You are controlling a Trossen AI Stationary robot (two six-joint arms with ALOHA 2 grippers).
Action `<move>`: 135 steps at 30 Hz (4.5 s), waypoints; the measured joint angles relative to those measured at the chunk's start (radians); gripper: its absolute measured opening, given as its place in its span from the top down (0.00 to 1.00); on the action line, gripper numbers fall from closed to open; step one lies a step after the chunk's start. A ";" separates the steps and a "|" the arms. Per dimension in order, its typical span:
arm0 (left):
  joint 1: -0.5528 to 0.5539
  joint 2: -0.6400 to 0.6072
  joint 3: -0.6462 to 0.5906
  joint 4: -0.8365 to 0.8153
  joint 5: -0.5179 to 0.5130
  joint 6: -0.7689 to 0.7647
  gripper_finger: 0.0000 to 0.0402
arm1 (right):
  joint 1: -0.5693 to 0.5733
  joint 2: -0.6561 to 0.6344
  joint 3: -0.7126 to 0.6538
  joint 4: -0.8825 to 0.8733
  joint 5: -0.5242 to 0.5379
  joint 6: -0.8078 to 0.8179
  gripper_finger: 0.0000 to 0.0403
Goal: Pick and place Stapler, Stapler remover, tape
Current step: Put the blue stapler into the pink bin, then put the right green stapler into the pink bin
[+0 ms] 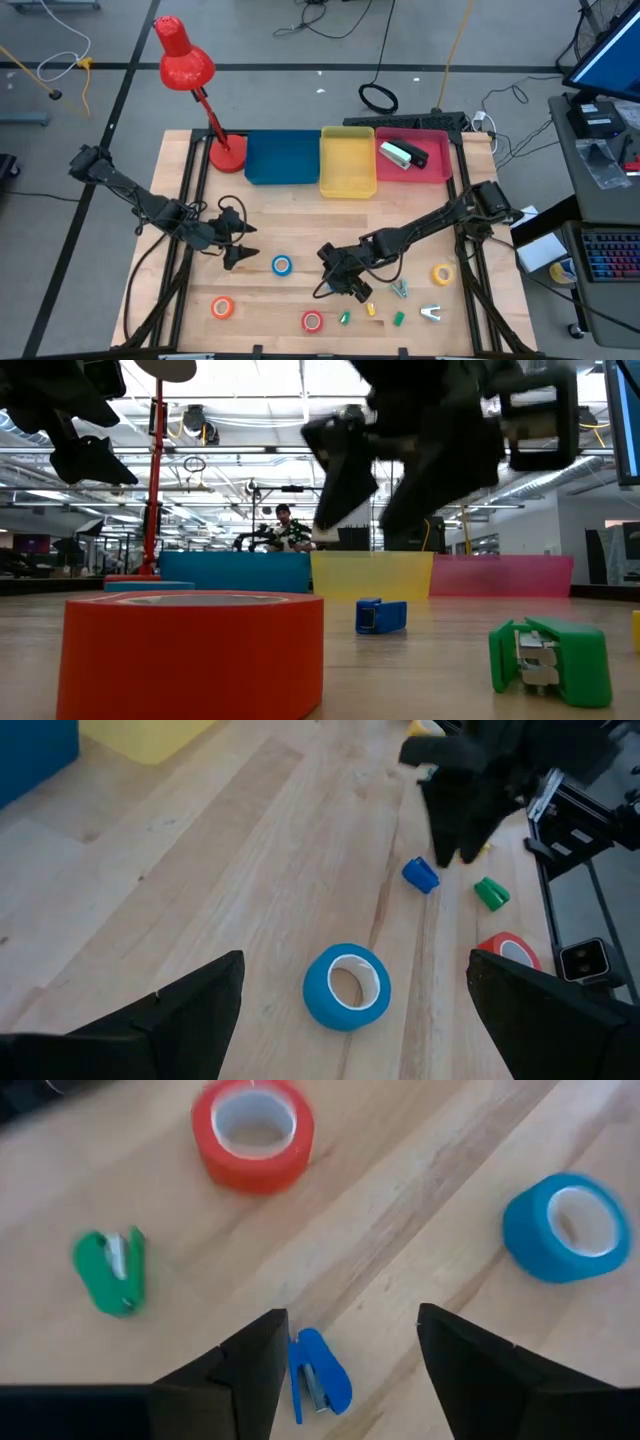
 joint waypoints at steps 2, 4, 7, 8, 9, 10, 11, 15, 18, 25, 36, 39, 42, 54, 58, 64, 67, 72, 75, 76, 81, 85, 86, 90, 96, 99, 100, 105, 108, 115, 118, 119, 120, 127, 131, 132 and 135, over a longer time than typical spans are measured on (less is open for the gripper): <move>0.000 0.000 0.000 0.000 0.000 -0.002 0.06 | 0.000 0.020 -0.002 0.014 -0.008 -0.006 0.45; 0.000 0.000 0.000 0.000 0.000 -0.003 0.06 | 0.000 0.031 -0.001 0.024 -0.011 -0.005 0.44; 0.000 0.000 0.000 0.000 0.000 -0.005 0.06 | 0.000 0.056 0.000 0.019 -0.008 -0.008 0.43; 0.000 0.000 0.000 0.000 0.000 -0.005 0.06 | 0.000 0.063 -0.001 0.013 -0.007 -0.008 0.43; 0.000 0.000 0.000 0.000 0.000 -0.005 0.06 | 0.000 0.068 -0.002 0.008 -0.008 -0.008 0.43; 0.000 0.000 0.000 0.000 0.000 -0.005 0.06 | 0.000 0.073 -0.002 0.010 -0.008 -0.008 0.43; 0.000 0.000 0.000 0.000 0.000 -0.005 0.06 | 0.000 0.078 -0.001 0.015 -0.007 -0.008 0.43; 0.000 0.000 0.000 0.000 0.000 -0.001 0.06 | 0.000 0.093 -0.002 -0.020 -0.007 -0.004 0.43; 0.000 0.000 0.001 0.000 0.000 0.002 0.06 | 0.000 0.090 -0.001 -0.018 0.006 -0.005 0.44; 0.000 0.000 0.001 0.000 0.000 0.003 0.06 | 0.000 0.091 -0.001 -0.032 0.048 -0.007 0.55; 0.000 0.000 0.001 0.000 0.000 0.006 0.06 | 0.000 0.090 0.000 -0.058 0.049 -0.007 0.82; 0.000 0.000 0.001 0.000 0.000 0.006 0.06 | 0.000 0.083 0.000 -0.063 0.055 0.005 0.88; 0.000 0.000 0.001 0.000 0.000 0.006 0.06 | 0.000 0.071 -0.001 -0.074 0.116 0.038 0.88; 0.000 0.000 0.002 0.031 -0.005 0.018 0.06 | -0.125 -0.194 -0.001 -0.492 0.632 0.201 0.88; 0.000 0.000 0.002 0.067 -0.019 0.042 0.06 | -0.264 -0.297 -0.001 -0.751 0.709 0.410 0.88; 0.000 0.000 0.002 0.084 -0.030 0.043 0.06 | -0.517 -0.424 -0.069 -0.983 0.731 0.607 0.88; 0.000 0.000 0.002 0.103 -0.033 0.044 0.06 | -0.641 -0.475 -0.124 -1.006 0.731 0.661 0.88; 0.000 0.000 0.002 0.117 -0.044 0.052 0.06 | -0.825 -0.520 -0.188 -1.006 0.732 0.762 0.88; 0.000 0.000 0.002 0.118 -0.047 0.050 0.06 | -0.916 -0.523 -0.211 -1.002 0.731 0.819 0.88; 0.000 0.000 0.002 0.120 -0.048 0.045 0.06 | -0.942 -0.522 -0.218 -0.993 0.731 0.833 0.88; 0.000 0.000 0.002 0.119 -0.053 0.038 0.06 | -1.044 -0.522 -0.248 -0.901 0.727 0.844 0.88; 0.000 0.000 0.002 0.119 -0.054 0.031 0.06 | -1.111 -0.522 -0.260 -0.833 0.726 0.844 0.87; 0.000 0.000 0.002 0.119 -0.054 0.030 0.06 | -1.126 -0.522 -0.263 -0.815 0.726 0.844 0.86; 0.000 0.000 0.002 0.119 -0.054 0.029 0.06 | -1.179 -0.522 -0.294 -0.739 0.681 0.843 0.84; 0.000 0.000 0.002 0.119 -0.055 0.029 0.06 | -1.218 -0.504 -0.356 -0.657 0.613 0.839 0.85; 0.000 0.000 0.002 0.119 -0.055 0.028 0.06 | -1.216 -0.504 -0.366 -0.625 0.624 0.842 0.84; 0.000 0.000 0.002 0.119 -0.055 0.028 0.06 | -1.216 -0.503 -0.369 -0.616 0.624 0.844 0.83; 0.000 0.000 0.002 0.120 -0.055 0.027 0.06 | -1.218 -0.503 -0.369 -0.606 0.621 0.847 0.78; 0.000 0.000 0.002 0.120 -0.055 0.027 0.06 | -1.218 -0.503 -0.369 -0.607 0.621 0.848 0.77; 0.000 0.000 0.002 0.120 -0.052 0.027 0.06 | -1.218 -0.503 -0.369 -0.607 0.621 0.848 0.70; 0.000 0.000 0.002 0.122 -0.052 0.026 0.06 | -1.218 -0.503 -0.369 -0.607 0.621 0.848 0.67; 0.000 0.000 0.002 0.124 -0.052 0.026 0.06 | -1.218 -0.503 -0.369 -0.607 0.621 0.848 0.66; 0.000 0.000 0.002 0.126 -0.052 0.026 0.06 | -1.218 -0.503 -0.369 -0.607 0.621 0.847 0.65; 0.000 0.000 0.002 0.127 -0.031 0.026 0.06 | -1.218 -0.508 -0.369 -0.616 0.565 0.851 0.62; 0.000 0.000 0.001 0.127 -0.007 0.026 0.06 | -1.216 -0.530 -0.370 -0.622 0.358 0.864 0.64; 0.000 0.000 0.001 0.127 -0.001 0.026 0.06 | -1.212 -0.539 -0.370 -0.628 0.296 0.871 0.65; 0.000 0.000 0.001 0.127 0.003 0.026 0.06 | -1.180 -0.571 -0.370 -0.647 0.148 0.877 0.66</move>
